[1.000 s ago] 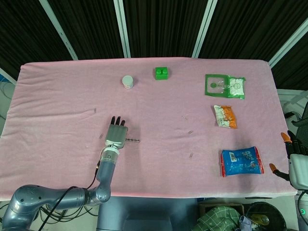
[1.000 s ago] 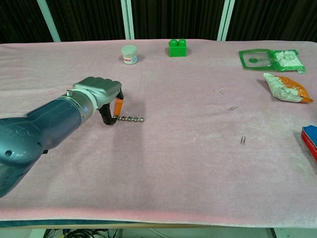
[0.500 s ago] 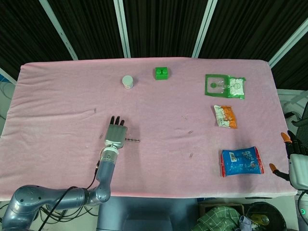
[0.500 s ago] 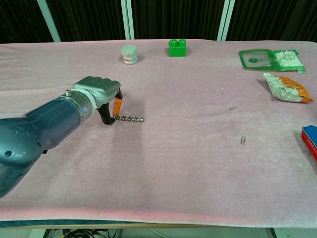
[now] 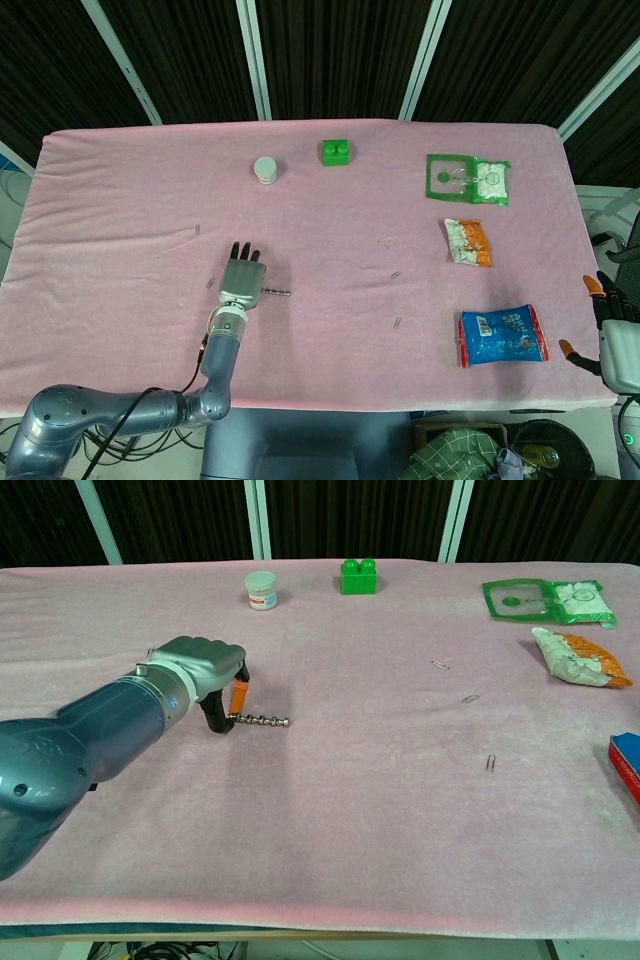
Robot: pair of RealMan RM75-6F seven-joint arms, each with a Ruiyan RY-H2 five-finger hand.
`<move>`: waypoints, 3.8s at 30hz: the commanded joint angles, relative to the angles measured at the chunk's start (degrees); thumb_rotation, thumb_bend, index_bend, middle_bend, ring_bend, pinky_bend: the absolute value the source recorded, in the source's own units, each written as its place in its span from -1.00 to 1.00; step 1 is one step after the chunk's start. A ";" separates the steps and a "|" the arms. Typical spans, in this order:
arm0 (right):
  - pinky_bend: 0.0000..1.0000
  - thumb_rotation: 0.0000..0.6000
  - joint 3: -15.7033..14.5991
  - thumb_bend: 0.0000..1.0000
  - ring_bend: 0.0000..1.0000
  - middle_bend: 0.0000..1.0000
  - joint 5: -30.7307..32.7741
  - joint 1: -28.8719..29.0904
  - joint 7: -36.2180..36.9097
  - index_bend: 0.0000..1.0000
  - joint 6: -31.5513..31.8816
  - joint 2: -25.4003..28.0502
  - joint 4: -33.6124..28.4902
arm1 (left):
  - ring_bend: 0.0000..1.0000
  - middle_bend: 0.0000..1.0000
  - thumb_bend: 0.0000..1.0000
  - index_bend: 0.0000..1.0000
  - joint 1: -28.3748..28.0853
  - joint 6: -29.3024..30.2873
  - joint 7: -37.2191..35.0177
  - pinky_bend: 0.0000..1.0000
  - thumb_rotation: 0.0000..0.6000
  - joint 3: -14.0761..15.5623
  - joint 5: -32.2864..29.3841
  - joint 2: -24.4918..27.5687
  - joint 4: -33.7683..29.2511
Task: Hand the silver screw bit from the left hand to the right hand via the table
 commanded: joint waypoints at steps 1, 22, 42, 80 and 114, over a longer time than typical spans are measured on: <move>-0.57 1.00 -0.02 -0.77 -0.80 -1.00 -0.03 0.01 0.12 -1.00 -0.06 0.01 -0.02 | -1.00 -0.65 -0.31 0.09 -0.06 -0.10 0.13 -1.00 1.00 0.03 -0.03 -0.17 0.27; -0.57 1.00 -0.64 -0.77 -0.80 -1.00 -0.94 0.55 -0.64 -1.00 -0.72 -0.72 0.03 | -1.00 -0.60 -0.12 0.15 0.09 -0.19 -2.07 -1.00 1.00 -0.63 2.37 -0.55 0.80; -0.57 1.00 -0.51 -0.77 -0.80 -1.00 -0.99 0.32 -0.43 -1.00 -0.12 -0.44 -0.39 | -1.00 -0.60 -0.12 0.16 1.76 3.18 1.64 -1.00 1.00 2.80 6.79 8.42 -7.90; -0.57 1.00 -0.21 -0.77 -0.80 -1.00 -0.37 0.03 -0.86 -1.00 0.34 -0.31 -0.58 | -1.00 -0.60 -0.12 0.16 7.20 3.61 2.59 -1.00 1.00 11.23 15.41 21.17 -7.67; -0.57 1.00 0.08 -0.77 -0.80 -1.00 -0.22 -0.37 0.01 -1.00 0.91 0.25 -0.87 | -1.00 -0.60 -0.12 0.16 7.09 2.59 2.56 -1.00 1.00 7.78 15.83 19.24 -2.26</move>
